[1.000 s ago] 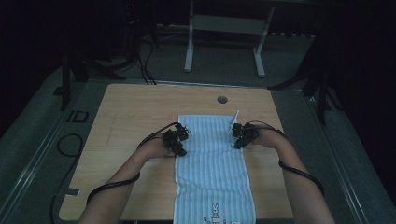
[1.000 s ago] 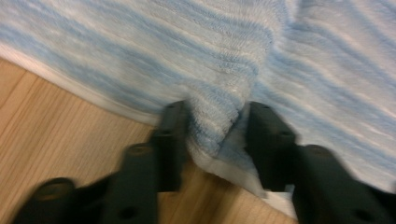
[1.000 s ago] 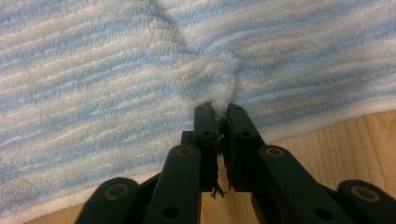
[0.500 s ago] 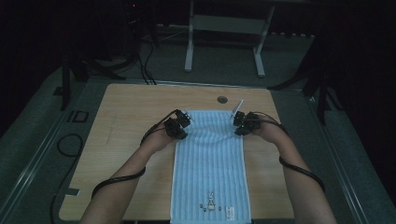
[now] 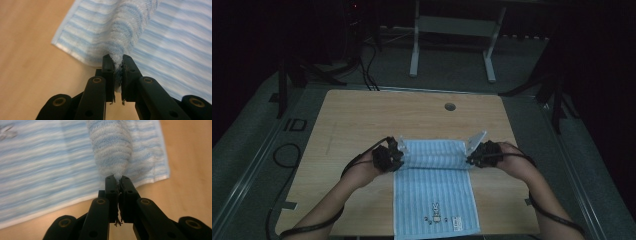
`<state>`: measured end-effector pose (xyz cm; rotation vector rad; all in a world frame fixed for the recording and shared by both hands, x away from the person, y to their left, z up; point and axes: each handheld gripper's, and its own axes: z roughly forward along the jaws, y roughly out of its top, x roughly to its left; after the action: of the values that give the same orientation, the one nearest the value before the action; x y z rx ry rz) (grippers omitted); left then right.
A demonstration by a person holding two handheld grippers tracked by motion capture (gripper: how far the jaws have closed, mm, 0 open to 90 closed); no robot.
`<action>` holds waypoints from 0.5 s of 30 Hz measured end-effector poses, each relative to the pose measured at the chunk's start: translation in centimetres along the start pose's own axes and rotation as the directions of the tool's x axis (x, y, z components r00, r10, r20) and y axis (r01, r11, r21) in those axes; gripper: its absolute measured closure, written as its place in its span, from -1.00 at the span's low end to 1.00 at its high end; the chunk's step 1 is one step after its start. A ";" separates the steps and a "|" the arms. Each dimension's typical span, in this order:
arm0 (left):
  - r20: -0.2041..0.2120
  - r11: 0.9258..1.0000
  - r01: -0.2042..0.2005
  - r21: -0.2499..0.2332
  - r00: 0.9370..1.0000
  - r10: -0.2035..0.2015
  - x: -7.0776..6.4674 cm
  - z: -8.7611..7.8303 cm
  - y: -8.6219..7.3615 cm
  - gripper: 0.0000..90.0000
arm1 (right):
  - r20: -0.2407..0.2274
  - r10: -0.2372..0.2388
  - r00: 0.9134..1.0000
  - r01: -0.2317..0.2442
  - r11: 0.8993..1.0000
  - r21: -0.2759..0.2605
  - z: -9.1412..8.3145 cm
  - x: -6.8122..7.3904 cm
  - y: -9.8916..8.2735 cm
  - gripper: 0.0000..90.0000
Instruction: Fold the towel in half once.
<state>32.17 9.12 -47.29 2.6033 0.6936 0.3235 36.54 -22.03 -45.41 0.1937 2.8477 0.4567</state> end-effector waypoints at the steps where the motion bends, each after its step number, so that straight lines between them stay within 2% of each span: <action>1: 0.001 1.000 -0.012 0.010 1.000 0.012 -0.5 0.1 -0.4 0.81 | -0.031 -0.022 0.999 0.022 1.000 0.003 0.5 1.7 -0.3 0.91; 2: 0.011 1.000 -0.023 0.021 1.000 0.023 -1.2 0.2 -1.0 0.81 | -0.054 -0.028 0.998 0.028 1.000 0.004 0.8 2.6 -0.5 0.91; 3: 0.029 0.999 -0.018 0.028 0.999 0.017 -1.6 0.3 -1.3 0.81 | -0.054 -0.028 0.998 0.028 1.000 0.004 0.8 2.6 -0.5 0.91; 4: 0.042 0.998 -0.038 0.045 0.998 0.037 -2.1 0.5 -1.8 0.77 | -0.075 -0.027 0.997 0.029 0.999 0.018 1.6 3.7 -0.8 0.90; 5: 0.039 0.998 -0.043 0.051 0.998 0.041 -2.3 0.6 -2.1 0.77 | -0.075 -0.027 0.997 0.029 0.999 0.018 1.6 3.7 -0.8 0.90; 6: 0.075 0.997 -0.041 0.067 0.997 0.036 -2.8 0.7 -2.8 0.69 | -0.103 -0.025 0.994 0.027 0.999 0.020 2.2 4.4 -1.0 0.90; 7: 0.075 0.997 -0.041 0.067 0.997 0.036 -2.8 0.7 -2.8 0.66 | -0.103 -0.025 0.994 0.027 0.999 0.020 2.2 4.4 -1.0 0.90; 8: 0.091 0.996 -0.035 0.083 0.995 0.027 -3.0 0.8 -3.2 0.60 | -0.142 -0.022 0.990 0.027 0.999 0.036 2.8 5.0 -1.2 0.80; 9: 0.097 0.994 -0.043 0.100 0.995 0.033 -3.1 0.8 -3.4 0.50 | -0.158 -0.030 0.987 0.038 0.998 0.047 2.9 5.3 -1.3 0.71; 10: 0.105 0.992 -0.028 0.121 0.994 0.015 -3.1 0.4 -3.7 0.35 | -0.160 -0.045 0.986 0.052 0.998 0.041 2.8 5.6 -1.3 0.63; 11: 0.105 0.992 -0.028 0.121 0.994 0.015 -3.1 0.4 -3.7 0.32 | -0.160 -0.045 0.986 0.052 0.998 0.041 2.8 5.6 -1.3 0.63; 12: 0.088 0.993 -0.019 0.117 0.996 0.008 -2.8 -0.2 -3.7 0.31 | -0.179 -0.040 0.983 0.045 0.999 0.020 2.1 5.6 -1.2 0.56; 14: 0.098 0.994 -0.018 0.103 0.995 0.008 -2.5 -0.7 -3.6 0.25 | -0.172 -0.044 0.984 0.046 0.999 0.009 1.8 5.5 -1.1 0.56; 15: 0.102 0.995 -0.024 0.095 0.995 0.014 -2.4 -0.9 -3.4 0.21 | -0.163 -0.036 0.986 0.037 0.999 -0.002 1.2 4.9 -0.6 0.56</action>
<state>28.40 10.86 -48.29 2.6978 0.6648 0.1660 32.08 -21.46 -47.82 0.1085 3.0053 0.4844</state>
